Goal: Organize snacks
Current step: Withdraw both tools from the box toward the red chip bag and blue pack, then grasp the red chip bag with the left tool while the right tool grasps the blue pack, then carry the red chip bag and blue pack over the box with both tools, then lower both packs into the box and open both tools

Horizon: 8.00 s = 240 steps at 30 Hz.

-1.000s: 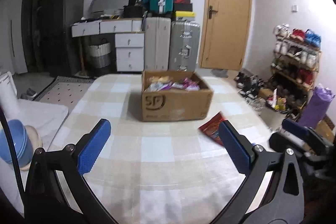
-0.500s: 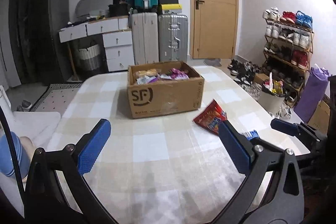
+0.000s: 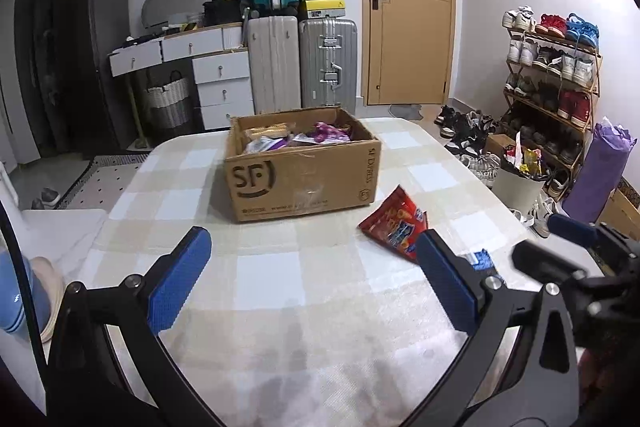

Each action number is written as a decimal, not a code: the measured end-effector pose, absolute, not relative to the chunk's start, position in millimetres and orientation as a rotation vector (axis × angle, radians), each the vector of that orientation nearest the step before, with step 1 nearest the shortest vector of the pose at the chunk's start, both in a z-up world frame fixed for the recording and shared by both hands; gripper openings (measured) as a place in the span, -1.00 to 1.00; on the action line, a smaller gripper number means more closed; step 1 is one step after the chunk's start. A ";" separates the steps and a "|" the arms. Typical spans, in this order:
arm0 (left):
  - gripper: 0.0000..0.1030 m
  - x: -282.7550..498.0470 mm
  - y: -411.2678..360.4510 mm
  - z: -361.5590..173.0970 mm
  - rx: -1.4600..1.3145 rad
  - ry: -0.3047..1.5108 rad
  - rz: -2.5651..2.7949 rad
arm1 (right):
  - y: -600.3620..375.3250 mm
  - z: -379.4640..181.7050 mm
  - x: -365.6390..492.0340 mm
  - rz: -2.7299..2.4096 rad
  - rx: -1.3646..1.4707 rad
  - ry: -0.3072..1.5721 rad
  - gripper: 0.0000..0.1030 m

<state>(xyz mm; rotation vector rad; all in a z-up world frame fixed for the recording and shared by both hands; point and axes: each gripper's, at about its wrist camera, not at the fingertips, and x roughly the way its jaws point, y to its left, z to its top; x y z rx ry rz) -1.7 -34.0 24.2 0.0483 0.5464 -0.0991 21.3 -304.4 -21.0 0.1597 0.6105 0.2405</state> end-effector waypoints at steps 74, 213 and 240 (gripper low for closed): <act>-0.32 191.4 -118.0 -118.4 -0.272 0.959 -0.286 | -320.2 -126.2 103.1 0.153 0.123 1.003 0.74; -0.32 383.1 24.6 -58.7 -0.086 0.962 -0.236 | -199.7 -38.7 347.1 0.471 0.175 0.922 -0.08; 0.14 347.9 44.4 -18.0 -0.110 0.900 -0.153 | -174.2 -25.9 335.8 0.443 0.036 0.868 0.00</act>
